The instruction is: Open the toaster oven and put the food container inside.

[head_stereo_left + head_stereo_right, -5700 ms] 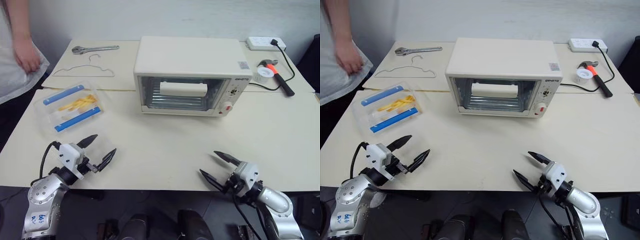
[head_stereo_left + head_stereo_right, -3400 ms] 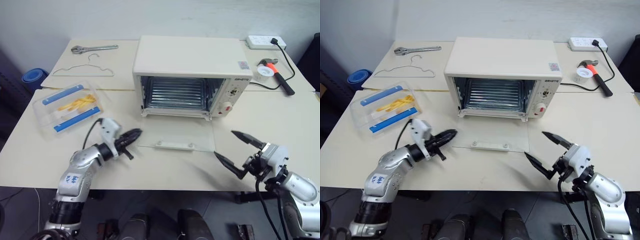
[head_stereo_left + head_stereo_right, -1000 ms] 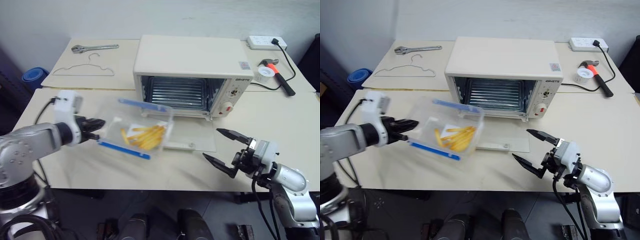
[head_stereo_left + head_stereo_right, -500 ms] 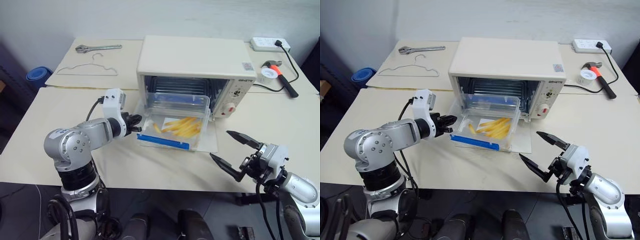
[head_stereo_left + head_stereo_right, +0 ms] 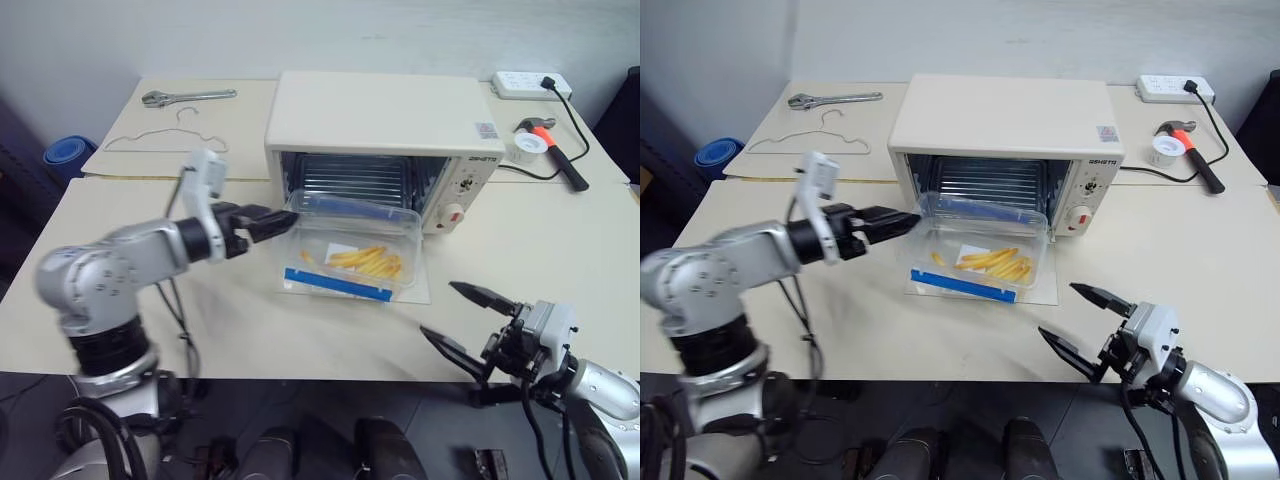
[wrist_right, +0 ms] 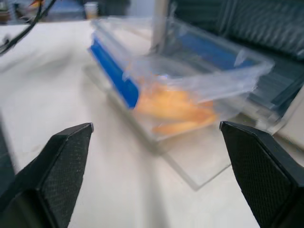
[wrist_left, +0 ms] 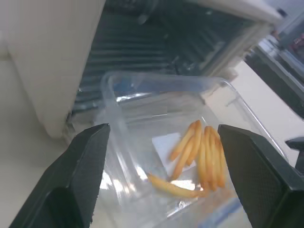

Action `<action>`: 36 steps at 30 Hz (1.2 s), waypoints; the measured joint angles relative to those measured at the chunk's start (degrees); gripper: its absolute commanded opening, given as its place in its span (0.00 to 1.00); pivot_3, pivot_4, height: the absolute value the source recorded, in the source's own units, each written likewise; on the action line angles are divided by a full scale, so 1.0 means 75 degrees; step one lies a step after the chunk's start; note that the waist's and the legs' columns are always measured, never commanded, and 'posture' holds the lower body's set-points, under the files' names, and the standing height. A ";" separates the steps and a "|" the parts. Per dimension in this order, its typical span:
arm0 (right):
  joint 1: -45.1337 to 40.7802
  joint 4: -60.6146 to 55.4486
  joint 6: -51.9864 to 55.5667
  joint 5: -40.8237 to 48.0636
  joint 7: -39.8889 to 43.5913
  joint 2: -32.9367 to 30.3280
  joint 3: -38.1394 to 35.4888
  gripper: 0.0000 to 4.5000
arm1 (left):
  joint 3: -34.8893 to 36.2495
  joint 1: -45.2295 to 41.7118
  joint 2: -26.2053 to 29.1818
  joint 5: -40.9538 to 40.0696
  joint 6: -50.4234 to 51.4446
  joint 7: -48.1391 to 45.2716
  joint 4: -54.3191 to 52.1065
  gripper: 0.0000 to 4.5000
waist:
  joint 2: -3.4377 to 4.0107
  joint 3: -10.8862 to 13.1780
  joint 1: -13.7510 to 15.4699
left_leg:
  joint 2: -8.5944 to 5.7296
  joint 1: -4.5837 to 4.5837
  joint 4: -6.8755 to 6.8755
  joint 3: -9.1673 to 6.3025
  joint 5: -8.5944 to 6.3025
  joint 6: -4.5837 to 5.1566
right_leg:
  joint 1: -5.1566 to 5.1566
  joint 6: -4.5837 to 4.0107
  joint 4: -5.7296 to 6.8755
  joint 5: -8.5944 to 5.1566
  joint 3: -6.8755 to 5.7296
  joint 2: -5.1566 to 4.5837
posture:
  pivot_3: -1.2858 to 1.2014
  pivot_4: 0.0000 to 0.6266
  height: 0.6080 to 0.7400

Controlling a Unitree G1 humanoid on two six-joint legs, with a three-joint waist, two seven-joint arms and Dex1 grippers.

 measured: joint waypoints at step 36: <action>-0.5364 0.3251 0.1370 -0.2673 -0.1931 0.1595 0.2002 0.00 | -0.2819 0.0945 -0.2142 0.2845 -0.6487 -0.0428 0.3150 0.01 | -0.0006 0.0004 -0.0069 | -0.0014 -0.0047 0.0020 0.0016 0.0008 0.0013 | -0.0045 0.0009 0.0010 0.0007 -0.0008 -0.0013 | 0.52 0.24 1.00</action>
